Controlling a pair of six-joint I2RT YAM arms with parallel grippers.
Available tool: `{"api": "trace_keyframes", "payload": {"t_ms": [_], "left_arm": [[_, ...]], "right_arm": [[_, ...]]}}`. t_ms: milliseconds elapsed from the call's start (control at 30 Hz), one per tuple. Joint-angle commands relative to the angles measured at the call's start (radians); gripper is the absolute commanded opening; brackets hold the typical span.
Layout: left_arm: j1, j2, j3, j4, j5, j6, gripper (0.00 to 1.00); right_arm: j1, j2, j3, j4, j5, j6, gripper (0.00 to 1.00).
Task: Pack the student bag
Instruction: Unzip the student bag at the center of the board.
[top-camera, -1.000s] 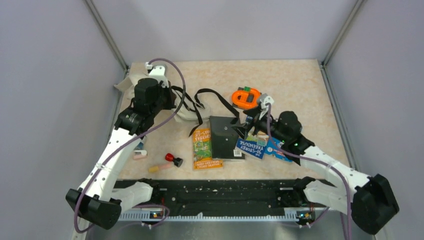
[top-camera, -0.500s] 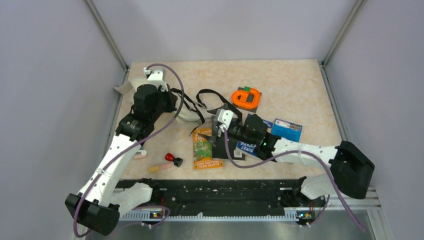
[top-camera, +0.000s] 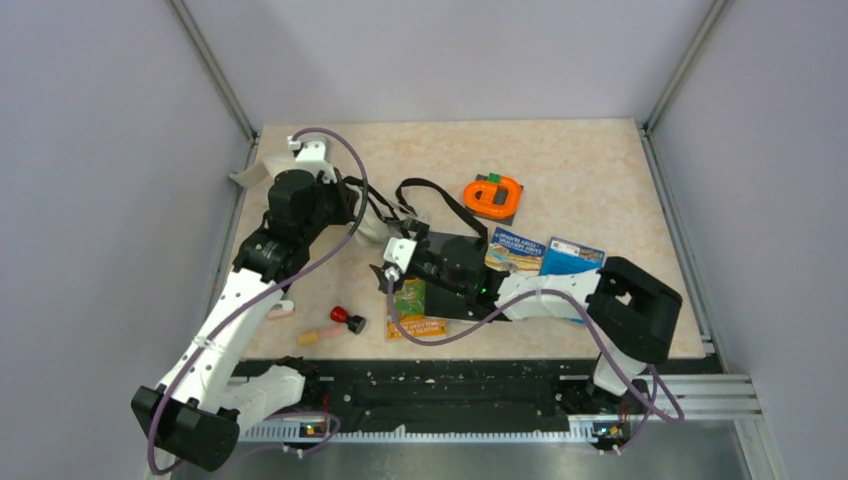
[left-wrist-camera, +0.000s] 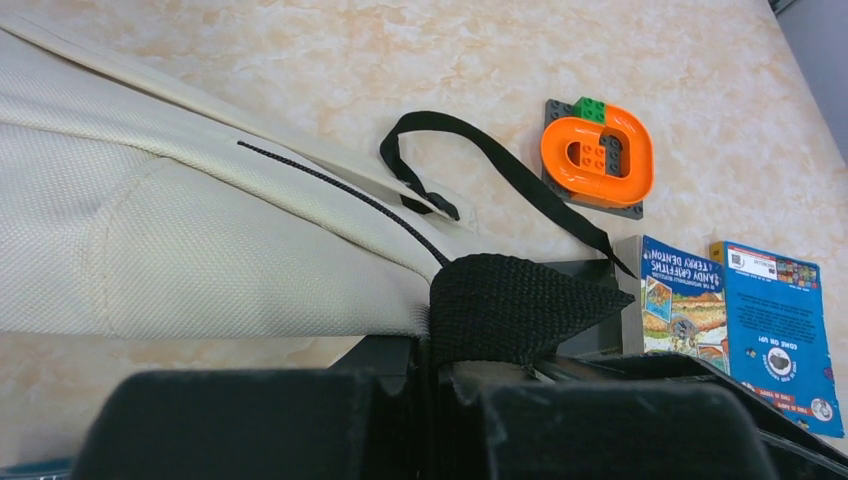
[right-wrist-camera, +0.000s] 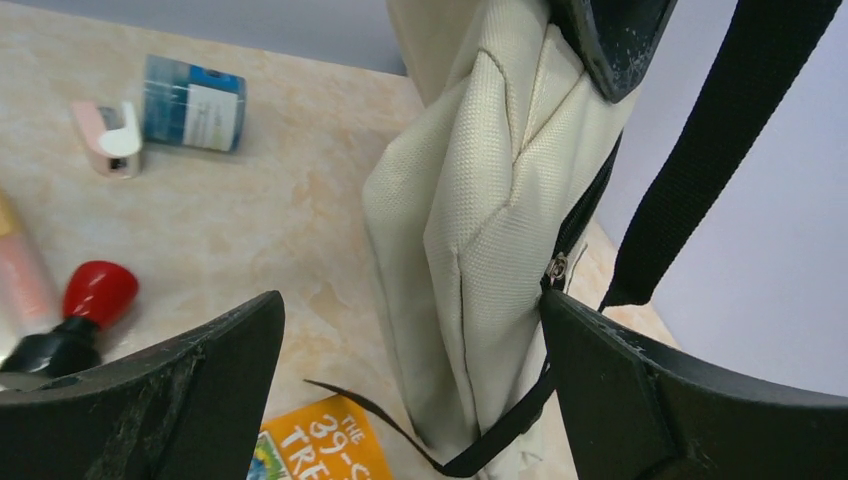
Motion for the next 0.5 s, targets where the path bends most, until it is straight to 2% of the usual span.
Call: {"api": "trace_keyframes", "payload": {"t_ms": [0,200,267,400,433,467], "left_arm": [[-0.007,-0.046,-0.001,0.128,0.082,-0.029,0.0],[-0.006,-0.051,-0.004,0.134,0.099,-0.042,0.0],[-0.008,-0.055,-0.006,0.137,0.11,-0.045,0.0],[-0.008,-0.077,-0.008,0.143,0.108,-0.033,0.0],[-0.007,-0.086,-0.006,0.141,0.102,-0.027,0.0],[-0.007,-0.098,-0.005,0.139,0.099,-0.02,0.0]], "right_arm": [[0.004,0.084,0.08,0.116,0.118,-0.061,0.97],[0.005,0.191,0.138,0.219,0.24,-0.103,0.97],[0.005,0.226,0.156,0.271,0.283,-0.126,0.92],[0.005,0.242,0.19,0.292,0.299,-0.147,0.64],[0.004,0.238,0.203,0.277,0.297,-0.142,0.53],[0.004,0.232,0.216,0.262,0.3,-0.136,0.36]]}}
